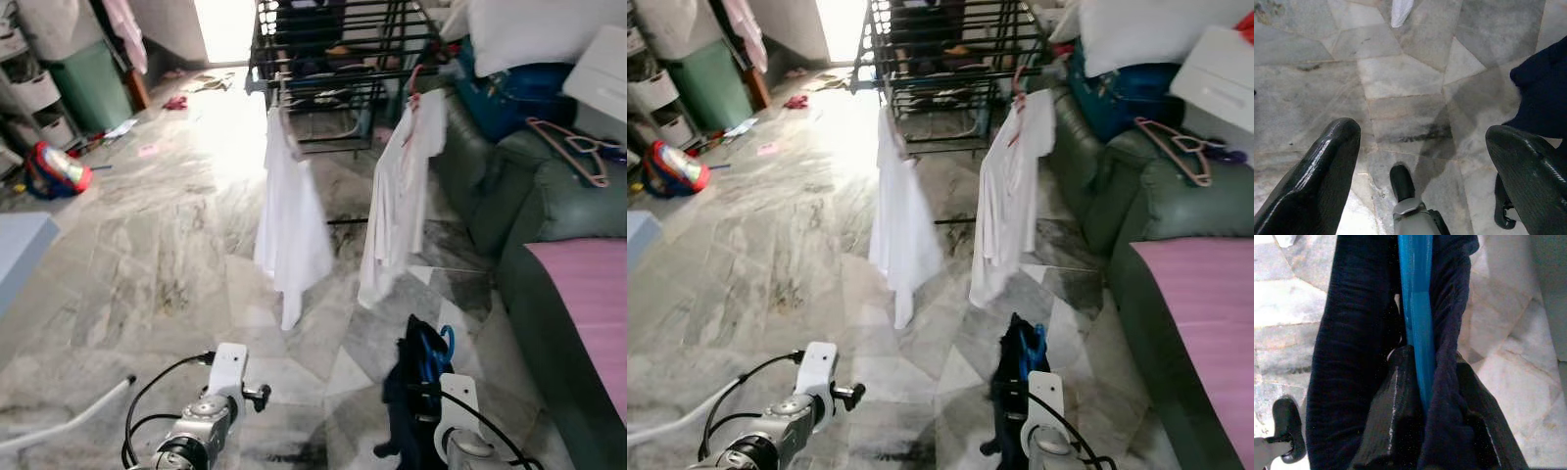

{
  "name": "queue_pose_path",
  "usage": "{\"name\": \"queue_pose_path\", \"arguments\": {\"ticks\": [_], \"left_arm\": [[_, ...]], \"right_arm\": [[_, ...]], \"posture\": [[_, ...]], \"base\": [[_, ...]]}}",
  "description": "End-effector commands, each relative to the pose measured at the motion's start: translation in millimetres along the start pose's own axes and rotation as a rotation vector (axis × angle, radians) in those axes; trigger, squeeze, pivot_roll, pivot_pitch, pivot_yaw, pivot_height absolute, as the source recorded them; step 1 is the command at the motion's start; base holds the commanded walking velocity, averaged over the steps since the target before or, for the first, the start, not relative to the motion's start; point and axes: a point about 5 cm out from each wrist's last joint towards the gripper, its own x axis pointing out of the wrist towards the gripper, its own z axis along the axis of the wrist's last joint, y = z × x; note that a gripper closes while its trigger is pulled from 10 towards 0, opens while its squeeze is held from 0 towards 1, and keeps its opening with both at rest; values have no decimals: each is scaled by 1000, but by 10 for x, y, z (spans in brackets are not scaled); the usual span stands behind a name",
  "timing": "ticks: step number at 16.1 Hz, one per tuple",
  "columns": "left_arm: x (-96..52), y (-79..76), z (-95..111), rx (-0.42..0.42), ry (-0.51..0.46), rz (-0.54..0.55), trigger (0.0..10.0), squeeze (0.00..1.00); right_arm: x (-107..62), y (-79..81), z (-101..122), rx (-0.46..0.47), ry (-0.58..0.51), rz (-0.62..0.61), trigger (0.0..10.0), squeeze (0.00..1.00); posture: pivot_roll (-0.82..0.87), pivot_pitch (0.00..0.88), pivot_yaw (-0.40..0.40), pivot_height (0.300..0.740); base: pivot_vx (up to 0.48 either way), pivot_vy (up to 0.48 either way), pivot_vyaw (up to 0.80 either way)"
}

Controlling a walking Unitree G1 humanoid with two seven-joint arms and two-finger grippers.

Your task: Hang hanger

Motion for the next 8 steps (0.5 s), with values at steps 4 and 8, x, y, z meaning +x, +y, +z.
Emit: {"name": "queue_pose_path", "arguments": {"ticks": [4, 8], "left_arm": [[8, 34, 297, -32, -104, -1, 10000, 0], [-72, 167, 988, 28, -329, -35, 10000, 0]], "right_arm": [[19, 40, 329, -24, -137, 5, 10000, 0], [-24, 37, 1081, -75, -404, 51, 10000, 0]], "posture": [[20, 0, 52, 740], [21, 0, 26, 740]], "base": [[0, 0, 0], [0, 0, 0]]}}
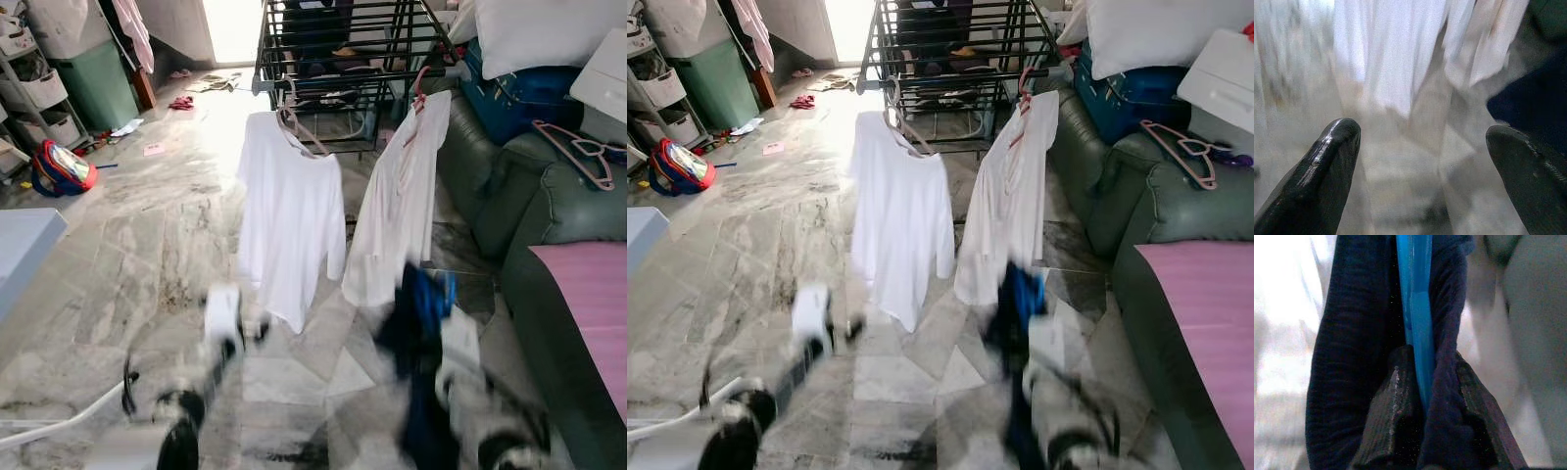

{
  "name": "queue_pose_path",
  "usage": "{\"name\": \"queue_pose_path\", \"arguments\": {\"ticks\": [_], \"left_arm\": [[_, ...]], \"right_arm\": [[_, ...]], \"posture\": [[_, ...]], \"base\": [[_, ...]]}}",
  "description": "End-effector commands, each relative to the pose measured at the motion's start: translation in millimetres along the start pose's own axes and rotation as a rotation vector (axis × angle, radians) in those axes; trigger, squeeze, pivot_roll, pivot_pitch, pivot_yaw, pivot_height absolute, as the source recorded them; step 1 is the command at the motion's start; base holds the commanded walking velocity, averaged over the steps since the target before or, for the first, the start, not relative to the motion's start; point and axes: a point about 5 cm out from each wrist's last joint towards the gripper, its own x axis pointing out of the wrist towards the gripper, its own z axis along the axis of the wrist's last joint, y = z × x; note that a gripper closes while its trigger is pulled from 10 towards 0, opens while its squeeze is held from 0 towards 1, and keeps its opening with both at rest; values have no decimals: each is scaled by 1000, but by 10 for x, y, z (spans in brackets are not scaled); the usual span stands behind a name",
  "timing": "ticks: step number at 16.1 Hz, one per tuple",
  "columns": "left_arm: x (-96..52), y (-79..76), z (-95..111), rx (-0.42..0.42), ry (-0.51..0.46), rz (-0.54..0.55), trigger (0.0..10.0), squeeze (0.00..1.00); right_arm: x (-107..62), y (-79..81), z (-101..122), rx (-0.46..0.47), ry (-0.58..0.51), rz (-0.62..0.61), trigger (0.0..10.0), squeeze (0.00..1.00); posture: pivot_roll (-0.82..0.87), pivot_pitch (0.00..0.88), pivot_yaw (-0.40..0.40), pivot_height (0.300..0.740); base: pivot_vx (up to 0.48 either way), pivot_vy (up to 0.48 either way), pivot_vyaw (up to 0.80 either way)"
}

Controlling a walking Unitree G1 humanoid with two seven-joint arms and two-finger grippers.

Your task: Hang hanger

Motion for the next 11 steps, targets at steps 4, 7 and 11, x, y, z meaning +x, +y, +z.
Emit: {"name": "queue_pose_path", "arguments": {"ticks": [4, 7, 11], "left_arm": [[6, 116, 479, 131, -165, -48, 10000, 0], [-45, 151, 629, 98, -295, -101, 10000, 0], [-193, 179, 481, 98, -452, -62, 10000, 0]], "right_arm": [[77, 46, 656, 6, -244, 99, 10000, 0], [27, 24, 890, -48, -386, 114, 10000, 0], [-238, -109, 778, -19, -503, 153, 10000, 0]], "posture": [[34, 0, 9, 740], [34, 0, 16, 740], [38, 0, 15, 740]], "base": [[0, 0, 0], [0, 0, 0], [0, 0, 0]]}}
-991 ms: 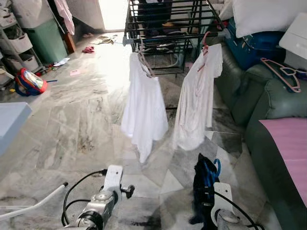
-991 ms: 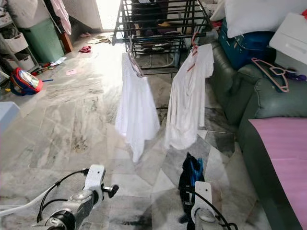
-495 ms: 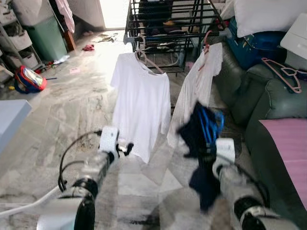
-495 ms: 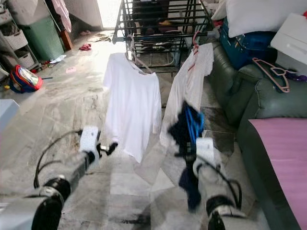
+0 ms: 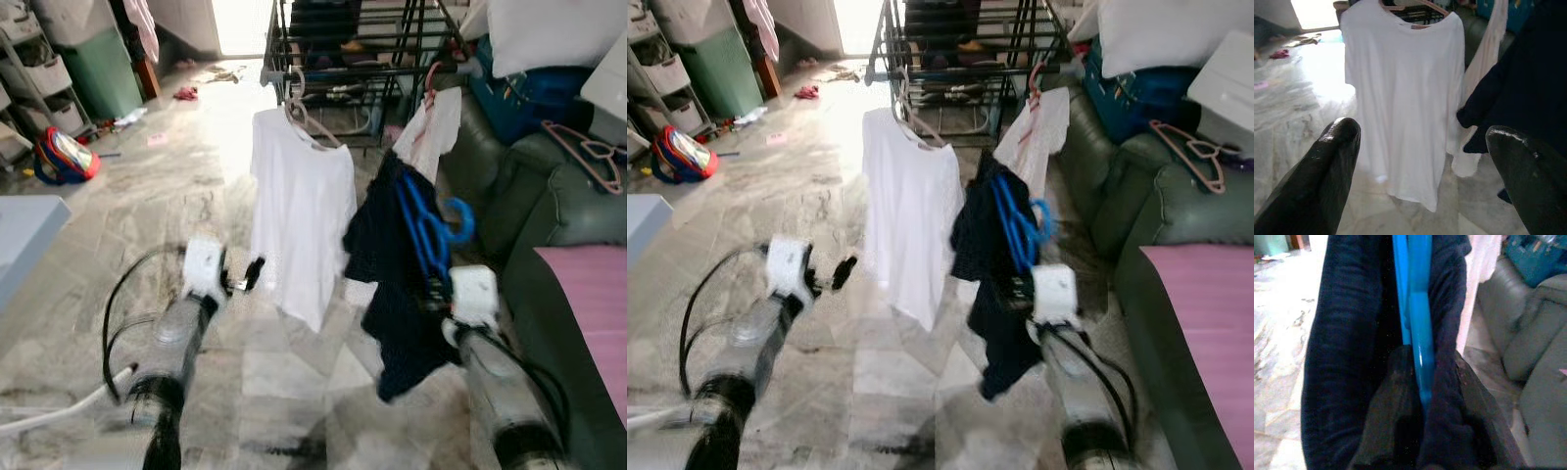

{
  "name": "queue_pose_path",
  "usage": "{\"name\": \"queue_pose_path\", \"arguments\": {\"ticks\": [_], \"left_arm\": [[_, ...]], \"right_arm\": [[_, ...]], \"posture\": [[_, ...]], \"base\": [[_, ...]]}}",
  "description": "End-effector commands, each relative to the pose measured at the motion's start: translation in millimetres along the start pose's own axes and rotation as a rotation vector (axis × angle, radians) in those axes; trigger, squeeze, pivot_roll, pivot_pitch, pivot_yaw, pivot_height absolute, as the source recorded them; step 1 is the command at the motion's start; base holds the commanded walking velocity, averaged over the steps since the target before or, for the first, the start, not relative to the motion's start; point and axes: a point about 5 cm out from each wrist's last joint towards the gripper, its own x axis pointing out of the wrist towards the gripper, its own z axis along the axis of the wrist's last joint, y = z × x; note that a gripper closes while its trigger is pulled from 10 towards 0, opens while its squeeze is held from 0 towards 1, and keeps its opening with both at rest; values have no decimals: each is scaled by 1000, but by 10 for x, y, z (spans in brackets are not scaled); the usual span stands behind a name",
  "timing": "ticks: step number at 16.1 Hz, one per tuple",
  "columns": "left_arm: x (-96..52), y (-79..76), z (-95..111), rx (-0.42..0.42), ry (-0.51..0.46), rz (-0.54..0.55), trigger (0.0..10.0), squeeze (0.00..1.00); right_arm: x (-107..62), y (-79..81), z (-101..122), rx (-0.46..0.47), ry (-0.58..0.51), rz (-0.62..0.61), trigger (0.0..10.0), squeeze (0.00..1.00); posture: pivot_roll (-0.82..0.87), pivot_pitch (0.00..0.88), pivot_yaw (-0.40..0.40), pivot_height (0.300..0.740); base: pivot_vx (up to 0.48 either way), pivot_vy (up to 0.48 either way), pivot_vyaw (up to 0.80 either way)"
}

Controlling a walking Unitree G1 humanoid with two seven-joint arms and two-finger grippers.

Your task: Hang hanger

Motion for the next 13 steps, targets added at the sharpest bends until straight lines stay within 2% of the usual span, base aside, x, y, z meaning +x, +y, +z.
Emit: {"name": "queue_pose_path", "arguments": {"ticks": [1, 3, 4, 6, 7, 9, 10, 11, 13], "left_arm": [[-58, -12, 60, 22, -84, 14, 10000, 0], [-208, -63, 117, 115, -189, 30, 10000, 0], [-222, -60, 119, 112, -191, 39, 10000, 0], [-322, -19, 98, 163, -193, 46, 10000, 0], [-352, 41, 32, 105, -157, 101, 10000, 0], [-371, 63, -4, 73, -140, 139, 10000, 0], [-331, -9, -2, 33, -129, 130, 10000, 0], [-309, -58, 19, 45, -135, 104, 10000, 0], [-273, -116, 30, 11, -133, 75, 10000, 0]], "right_arm": [[-56, 0, 143, -1, -81, -14, 10000, 0], [-266, 2, 107, 27, -75, -86, 10000, 0], [-297, 10, 106, 29, -70, -90, 10000, 0], [-451, 45, 85, 49, -14, -115, 10000, 0], [-519, 52, 46, 59, 11, -128, 10000, 0], [-598, 71, -15, 74, 55, -128, 10000, 0], [-657, 100, -75, 93, 107, -118, 10000, 0], [-669, 119, -86, 105, 126, -109, 10000, 0], [-671, 146, -73, 115, 134, -94, 10000, 0]], "posture": [[46, 0, 12, 740], [50, 13, 16, 740], [49, 17, 16, 740], [38, 41, 27, 740], [29, 48, 30, 740], [19, 56, 34, 740], [8, 62, 41, 740], [6, 63, 43, 740], [1, 65, 46, 740]], "base": [[0, 0, 0], [0, 0, 0], [0, 0, 0], [0, 0, 0], [0, 0, 0], [0, 0, 0], [0, 0, 0], [0, 0, 0], [0, 0, 0]]}}
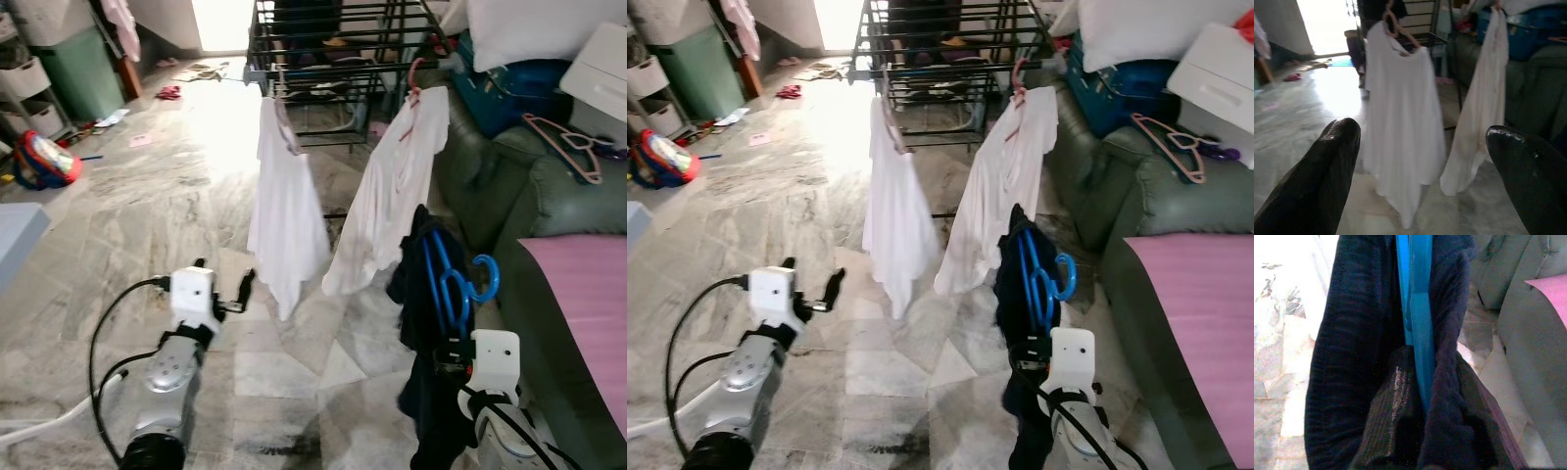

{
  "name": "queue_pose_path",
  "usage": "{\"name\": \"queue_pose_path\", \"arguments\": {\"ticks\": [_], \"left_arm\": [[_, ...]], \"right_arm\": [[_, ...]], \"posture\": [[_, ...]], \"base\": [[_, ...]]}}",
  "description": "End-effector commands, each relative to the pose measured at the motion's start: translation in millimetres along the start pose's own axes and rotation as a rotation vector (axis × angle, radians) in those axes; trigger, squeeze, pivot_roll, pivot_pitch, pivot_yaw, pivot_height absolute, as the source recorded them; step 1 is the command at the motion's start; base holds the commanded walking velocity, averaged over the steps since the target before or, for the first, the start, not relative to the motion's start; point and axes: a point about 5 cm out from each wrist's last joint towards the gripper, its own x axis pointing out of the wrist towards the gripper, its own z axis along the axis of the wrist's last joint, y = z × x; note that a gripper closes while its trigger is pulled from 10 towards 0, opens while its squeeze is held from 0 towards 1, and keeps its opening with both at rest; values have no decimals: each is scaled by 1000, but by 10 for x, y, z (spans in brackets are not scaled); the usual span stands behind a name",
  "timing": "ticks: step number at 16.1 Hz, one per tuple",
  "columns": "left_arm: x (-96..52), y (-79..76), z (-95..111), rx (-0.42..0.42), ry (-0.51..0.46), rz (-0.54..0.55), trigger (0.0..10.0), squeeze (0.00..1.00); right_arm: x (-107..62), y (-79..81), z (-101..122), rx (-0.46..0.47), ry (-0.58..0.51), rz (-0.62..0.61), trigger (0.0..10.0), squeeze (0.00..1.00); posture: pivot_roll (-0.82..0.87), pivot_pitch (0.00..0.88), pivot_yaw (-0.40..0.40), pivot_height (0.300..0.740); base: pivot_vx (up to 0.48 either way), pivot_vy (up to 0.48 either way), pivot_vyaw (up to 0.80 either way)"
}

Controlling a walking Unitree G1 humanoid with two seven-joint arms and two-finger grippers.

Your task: Hang hanger

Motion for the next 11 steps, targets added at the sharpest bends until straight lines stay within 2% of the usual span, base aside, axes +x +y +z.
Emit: {"name": "queue_pose_path", "arguments": {"ticks": [1, 3, 10, 11], "left_arm": [[24, 17, 54, -14, -13, 1, 10000, 0], [29, -2, 49, -44, -4, 7, 10000, 0], [57, -49, 74, -73, -7, -20, 10000, 0], [55, -71, 76, -77, -10, -35, 10000, 0]], "right_arm": [[2, 49, 179, -1, -72, 19, 10000, 0], [-4, 84, 202, -3, -66, 33, 10000, 0], [32, 163, 221, -23, -31, 85, 10000, 0], [26, 172, 220, -21, -28, 85, 10000, 0]], "posture": [[0, 69, 45, 740], [-1, 76, 41, 740], [0, 88, 37, 740], [-2, 92, 40, 740]], "base": [[0, 0, 0], [0, 0, 0], [0, 0, 0], [0, 270, 0]]}}
